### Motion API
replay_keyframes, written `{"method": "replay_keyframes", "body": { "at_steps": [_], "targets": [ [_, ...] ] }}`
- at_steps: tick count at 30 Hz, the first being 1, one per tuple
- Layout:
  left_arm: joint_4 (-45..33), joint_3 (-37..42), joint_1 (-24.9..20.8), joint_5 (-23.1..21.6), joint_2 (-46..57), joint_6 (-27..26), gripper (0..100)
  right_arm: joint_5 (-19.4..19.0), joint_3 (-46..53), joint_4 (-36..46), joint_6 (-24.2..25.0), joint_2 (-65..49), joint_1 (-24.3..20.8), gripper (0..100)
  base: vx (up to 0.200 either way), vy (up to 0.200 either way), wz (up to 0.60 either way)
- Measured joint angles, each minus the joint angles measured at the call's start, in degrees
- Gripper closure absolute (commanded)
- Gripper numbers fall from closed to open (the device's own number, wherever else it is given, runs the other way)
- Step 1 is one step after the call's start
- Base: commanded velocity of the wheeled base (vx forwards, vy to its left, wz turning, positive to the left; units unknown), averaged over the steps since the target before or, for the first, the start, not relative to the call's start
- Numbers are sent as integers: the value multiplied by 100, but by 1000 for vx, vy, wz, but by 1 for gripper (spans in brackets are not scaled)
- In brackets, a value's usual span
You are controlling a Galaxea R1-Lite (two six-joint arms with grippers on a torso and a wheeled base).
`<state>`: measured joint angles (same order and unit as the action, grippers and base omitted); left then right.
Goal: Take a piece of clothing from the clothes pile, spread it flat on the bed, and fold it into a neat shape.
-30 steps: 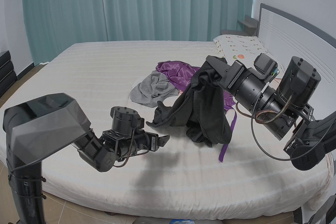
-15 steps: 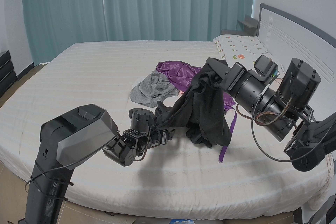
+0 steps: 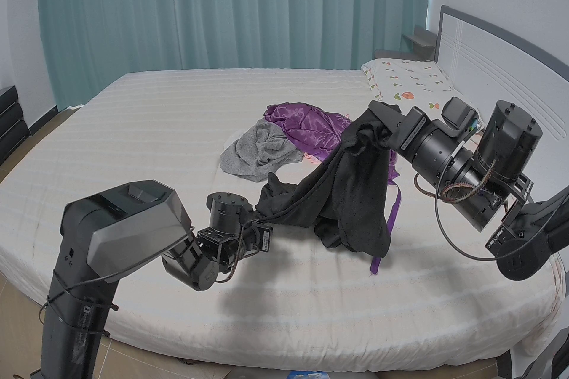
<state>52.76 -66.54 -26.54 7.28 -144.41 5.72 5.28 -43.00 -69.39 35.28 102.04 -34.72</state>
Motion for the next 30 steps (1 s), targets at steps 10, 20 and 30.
{"method": "replay_keyframes", "body": {
  "at_steps": [10,20,30],
  "targets": [
    [34,1064,271,-2,1236,449,100,-143,-68,0,2,229,647,100,0,0,0],
    [-122,1565,614,5,2661,1343,100,-172,-956,41,-9,816,1452,100,0,0,0],
    [-412,1847,675,0,4036,2130,100,-244,-1102,0,-9,855,1631,100,0,0,0]
  ]
}}
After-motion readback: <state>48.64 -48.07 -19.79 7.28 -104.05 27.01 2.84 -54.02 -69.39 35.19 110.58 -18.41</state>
